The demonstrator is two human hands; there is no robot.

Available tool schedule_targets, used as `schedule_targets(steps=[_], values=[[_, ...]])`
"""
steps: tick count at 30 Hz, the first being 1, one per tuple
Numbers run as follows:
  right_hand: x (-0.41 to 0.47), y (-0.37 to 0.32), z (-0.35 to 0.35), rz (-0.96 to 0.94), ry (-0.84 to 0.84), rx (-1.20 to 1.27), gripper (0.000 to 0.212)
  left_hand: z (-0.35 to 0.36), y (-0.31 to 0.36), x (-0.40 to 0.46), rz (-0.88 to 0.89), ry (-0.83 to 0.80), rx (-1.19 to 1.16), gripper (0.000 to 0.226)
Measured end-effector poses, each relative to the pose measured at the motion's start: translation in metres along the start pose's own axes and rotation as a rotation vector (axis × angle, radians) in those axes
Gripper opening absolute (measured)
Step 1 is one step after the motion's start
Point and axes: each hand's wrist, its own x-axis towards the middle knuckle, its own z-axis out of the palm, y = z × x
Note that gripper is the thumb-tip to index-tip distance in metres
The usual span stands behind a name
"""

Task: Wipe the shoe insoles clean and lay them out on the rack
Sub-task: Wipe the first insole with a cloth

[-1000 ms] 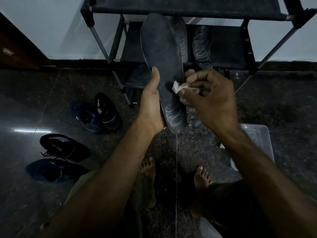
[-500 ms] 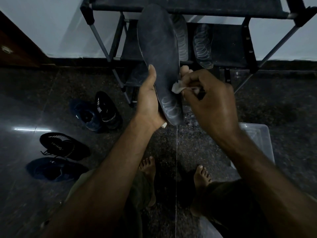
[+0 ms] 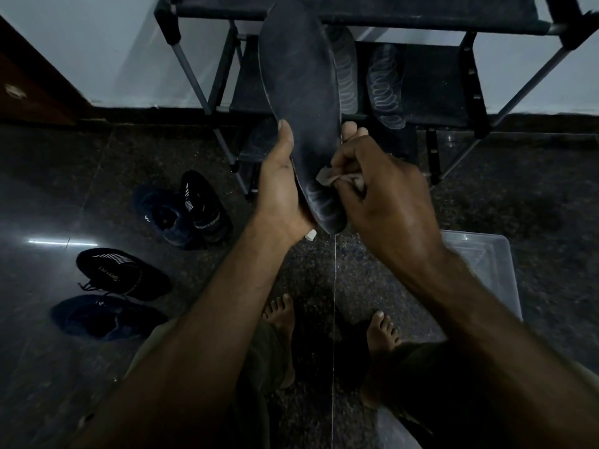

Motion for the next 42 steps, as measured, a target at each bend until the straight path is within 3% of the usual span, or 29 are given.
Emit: schedule_targets(steps=[4, 11, 16, 23, 28, 35, 37, 42], values=[[-0.002, -0.008, 0.003, 0.02, -0.098, 0.118, 0.019, 0.002, 0.0, -0.001, 0.012, 0.028, 0.02, 0.08], [0.0, -0.001, -0.001, 0.009, -0.031, -0.013, 0.009, 0.0, -0.001, 0.0, -0.002, 0.012, -0.012, 0.082], [-0.001, -0.014, -0.001, 0.007, -0.164, 0.167, 0.016, 0.001, -0.003, 0.0, 0.067, 0.052, 0.037, 0.076], [0.0, -0.005, -0.003, 0.004, -0.043, -0.022, 0.01, 0.0, -0.005, 0.001, 0.0, 0.026, 0.045, 0.08], [-0.001, -0.013, -0.003, 0.008, -0.177, 0.179, 0.011, 0.0, -0.004, 0.002, 0.08, 0.095, 0.048, 0.071], [0.0, -0.004, 0.0, -0.001, -0.007, 0.042, 0.008, 0.002, -0.009, 0.002, -0.005, 0.036, 0.053, 0.08], [0.003, -0.001, -0.004, 0.005, -0.059, 0.008, 0.009, 0.001, -0.005, 0.003, 0.002, 0.04, 0.05, 0.08], [0.004, -0.009, -0.008, 0.002, -0.195, 0.224, 0.011, 0.001, -0.004, 0.001, 0.051, 0.078, 0.051, 0.077]])
